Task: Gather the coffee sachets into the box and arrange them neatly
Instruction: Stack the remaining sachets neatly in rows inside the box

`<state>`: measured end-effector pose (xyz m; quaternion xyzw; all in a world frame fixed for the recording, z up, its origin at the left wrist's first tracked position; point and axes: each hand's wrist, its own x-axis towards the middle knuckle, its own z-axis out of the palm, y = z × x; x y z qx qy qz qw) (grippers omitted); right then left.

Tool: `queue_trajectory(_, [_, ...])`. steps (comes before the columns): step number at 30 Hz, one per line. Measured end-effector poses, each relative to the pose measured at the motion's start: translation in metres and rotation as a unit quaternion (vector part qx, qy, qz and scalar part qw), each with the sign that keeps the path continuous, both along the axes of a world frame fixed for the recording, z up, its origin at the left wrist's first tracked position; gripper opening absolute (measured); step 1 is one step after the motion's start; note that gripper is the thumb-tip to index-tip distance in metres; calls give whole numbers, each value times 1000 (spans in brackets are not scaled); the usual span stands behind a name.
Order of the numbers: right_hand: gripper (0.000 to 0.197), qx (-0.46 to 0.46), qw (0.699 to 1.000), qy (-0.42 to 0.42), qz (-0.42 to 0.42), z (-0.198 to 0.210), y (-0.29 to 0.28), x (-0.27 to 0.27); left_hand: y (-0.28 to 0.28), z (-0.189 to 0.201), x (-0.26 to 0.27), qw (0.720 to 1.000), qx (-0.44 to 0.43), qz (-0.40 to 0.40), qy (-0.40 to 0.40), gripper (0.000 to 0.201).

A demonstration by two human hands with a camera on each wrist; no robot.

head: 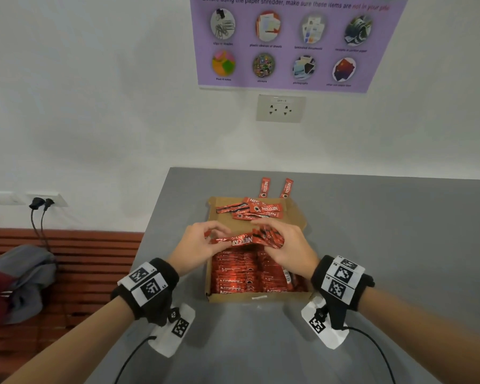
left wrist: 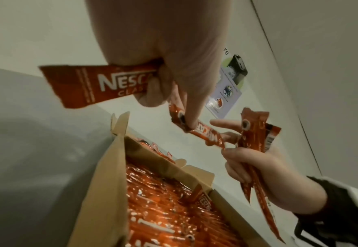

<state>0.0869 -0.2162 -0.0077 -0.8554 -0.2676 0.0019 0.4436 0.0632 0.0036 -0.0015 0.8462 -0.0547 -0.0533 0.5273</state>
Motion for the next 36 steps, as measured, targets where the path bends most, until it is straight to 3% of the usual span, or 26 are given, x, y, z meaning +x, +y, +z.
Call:
queue_trajectory(7, [37, 31, 999, -7, -31, 6, 9, 2, -2, -6, 3, 1000, 20, 5, -4, 11])
queue_trajectory(11, [37, 63, 993, 18, -96, 8, 20, 3, -5, -5, 5, 989, -111, 92, -9, 7])
queue_trajectory(14, [15, 52, 998, -23, -31, 10, 30, -3, -15, -3, 1, 987, -138, 28, 76, 11])
queue_trajectory(17, [19, 39, 996, -84, 19, 13, 34, -2, -18, -7, -2, 986, -137, 15, 89, 24])
queue_trajectory(18, [19, 25, 996, -84, 27, 13, 33, -1, -16, -8, -1, 991, -112, 16, 75, 26])
queue_trajectory(20, [16, -37, 997, -68, 31, 10, 26, 3, -10, -7, 0, 998, 27, -30, 46, 20])
queue_trajectory(22, [17, -102, 993, -34, 41, 5, 19, 3, -6, -4, -3, 970, 208, -117, 51, 16])
queue_trajectory(24, [21, -114, 992, 15, 48, 4, 15, -2, -2, -3, -5, 936, 286, -187, 81, 9])
queue_trajectory(27, [30, -91, 990, 99, 34, 6, 16, -10, -1, -7, -6, 911, 333, -226, 93, 13])
queue_trajectory(30, [21, -106, 988, 105, 38, 1, 21, -17, -3, -10, -6, 903, 341, -246, 89, 16])
queue_trajectory(32, [25, -122, 986, 100, 52, -3, 24, -21, -3, -11, -5, 911, 318, -245, 99, 17])
queue_trajectory(34, [16, -125, 987, 90, 50, -3, 26, -21, 1, -8, -3, 925, 280, -231, 108, 15])
queue_trajectory(36, [20, -128, 990, 63, 17, -5, 25, -16, 2, -6, -3, 921, 300, -228, 93, 14])
